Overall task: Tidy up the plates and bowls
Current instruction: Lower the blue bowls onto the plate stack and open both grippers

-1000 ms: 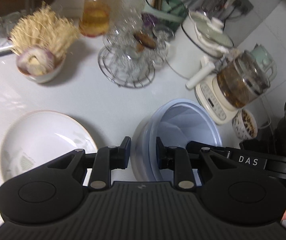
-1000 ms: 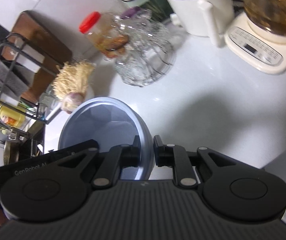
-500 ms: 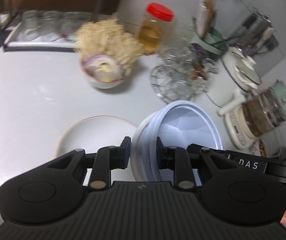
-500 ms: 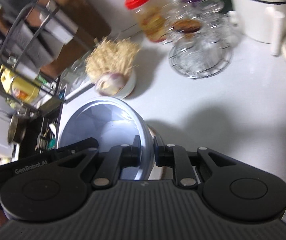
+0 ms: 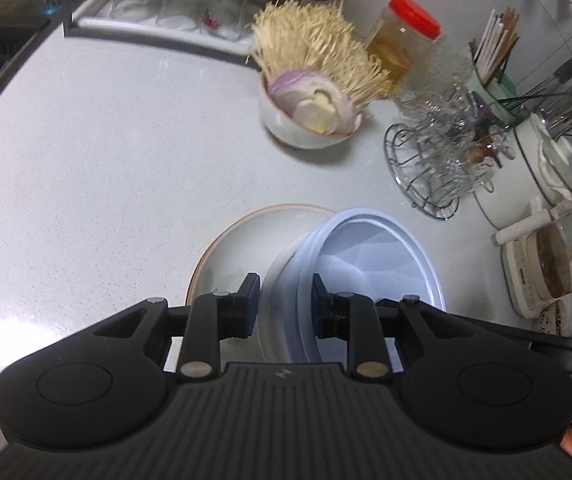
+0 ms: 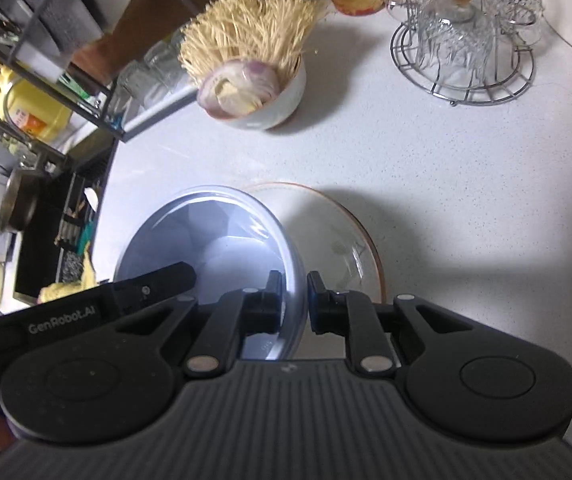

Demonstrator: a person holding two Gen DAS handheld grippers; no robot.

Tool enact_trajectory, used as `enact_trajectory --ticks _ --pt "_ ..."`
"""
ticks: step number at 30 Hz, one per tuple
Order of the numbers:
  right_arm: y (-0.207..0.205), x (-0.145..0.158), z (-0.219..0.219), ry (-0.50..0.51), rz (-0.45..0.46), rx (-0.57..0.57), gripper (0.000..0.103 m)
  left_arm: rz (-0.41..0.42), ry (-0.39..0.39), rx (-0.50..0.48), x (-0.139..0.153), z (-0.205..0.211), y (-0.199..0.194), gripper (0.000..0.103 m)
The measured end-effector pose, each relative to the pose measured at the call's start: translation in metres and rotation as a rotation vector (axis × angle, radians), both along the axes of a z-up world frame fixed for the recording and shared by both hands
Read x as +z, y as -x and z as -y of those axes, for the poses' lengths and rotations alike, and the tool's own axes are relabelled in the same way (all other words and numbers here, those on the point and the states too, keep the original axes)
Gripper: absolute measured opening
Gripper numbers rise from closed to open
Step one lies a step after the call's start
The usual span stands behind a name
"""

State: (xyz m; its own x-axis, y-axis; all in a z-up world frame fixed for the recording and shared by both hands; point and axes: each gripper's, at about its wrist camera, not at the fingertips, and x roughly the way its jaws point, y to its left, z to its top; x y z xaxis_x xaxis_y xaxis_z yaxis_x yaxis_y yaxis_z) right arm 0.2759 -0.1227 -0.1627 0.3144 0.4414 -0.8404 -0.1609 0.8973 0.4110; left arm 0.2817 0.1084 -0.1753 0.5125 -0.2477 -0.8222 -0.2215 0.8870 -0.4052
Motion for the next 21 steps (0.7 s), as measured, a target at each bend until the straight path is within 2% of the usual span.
enact_trajectory --ticks 9,11,13,14,16,17,21 --pt "-0.002 -0.015 0.002 0.018 -0.019 0.015 0.017 -0.028 0.029 0.029 -0.02 0.001 0.0 0.029" --pt "-0.003 -0.014 0.003 0.019 -0.018 0.017 0.017 -0.036 0.034 0.031 -0.02 0.0 0.0 0.034" --pt "-0.002 -0.012 0.003 0.023 -0.006 0.019 0.018 -0.043 0.021 0.034 -0.018 -0.001 0.001 0.048" --pt "-0.002 -0.01 0.003 0.025 -0.002 0.016 0.021 -0.041 0.015 0.034 -0.016 -0.001 0.002 0.051" --pt "-0.002 -0.007 0.005 0.025 0.009 0.002 0.04 -0.031 0.008 0.033 -0.011 -0.004 0.005 0.053" --pt "-0.001 -0.004 0.007 0.017 0.013 -0.008 0.053 -0.026 0.003 0.031 -0.007 -0.006 0.006 0.053" --pt "0.005 0.012 0.012 -0.007 0.035 -0.054 0.052 -0.003 -0.022 0.025 0.016 -0.013 0.011 0.053"
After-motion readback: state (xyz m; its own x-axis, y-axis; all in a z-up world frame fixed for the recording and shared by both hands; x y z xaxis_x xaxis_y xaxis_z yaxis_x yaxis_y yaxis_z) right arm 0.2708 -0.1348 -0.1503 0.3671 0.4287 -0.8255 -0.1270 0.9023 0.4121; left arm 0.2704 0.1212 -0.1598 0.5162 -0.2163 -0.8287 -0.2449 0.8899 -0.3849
